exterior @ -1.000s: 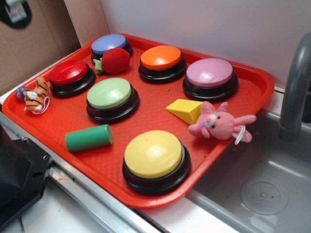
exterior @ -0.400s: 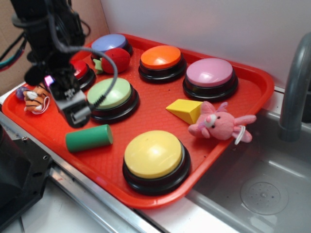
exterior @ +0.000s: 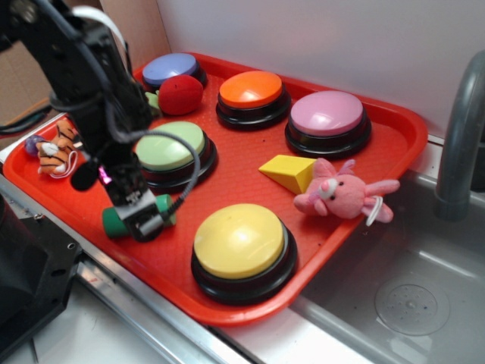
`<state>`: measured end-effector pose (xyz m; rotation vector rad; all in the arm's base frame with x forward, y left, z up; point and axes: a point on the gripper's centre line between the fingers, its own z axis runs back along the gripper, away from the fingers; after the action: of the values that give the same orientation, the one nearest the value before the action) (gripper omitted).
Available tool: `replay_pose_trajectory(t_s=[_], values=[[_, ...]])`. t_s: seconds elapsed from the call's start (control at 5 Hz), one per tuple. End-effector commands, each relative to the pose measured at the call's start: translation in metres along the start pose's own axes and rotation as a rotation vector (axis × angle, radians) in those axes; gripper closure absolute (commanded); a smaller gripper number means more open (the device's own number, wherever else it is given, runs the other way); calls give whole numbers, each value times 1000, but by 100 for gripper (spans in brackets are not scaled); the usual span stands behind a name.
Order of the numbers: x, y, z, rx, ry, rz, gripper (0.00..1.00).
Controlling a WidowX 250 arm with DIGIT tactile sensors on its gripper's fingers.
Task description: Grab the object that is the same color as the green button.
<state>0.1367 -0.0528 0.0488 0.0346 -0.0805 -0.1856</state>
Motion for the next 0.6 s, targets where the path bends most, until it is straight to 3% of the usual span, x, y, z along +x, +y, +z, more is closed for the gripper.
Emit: replay_pose_trajectory(t_s=[0.0,0.2,0.4], values=[[1,10,-29,-59,-20,-4,0],[-2,15,-34,-47,-10,28,0],[0,16,-35,-36,3,22,67]])
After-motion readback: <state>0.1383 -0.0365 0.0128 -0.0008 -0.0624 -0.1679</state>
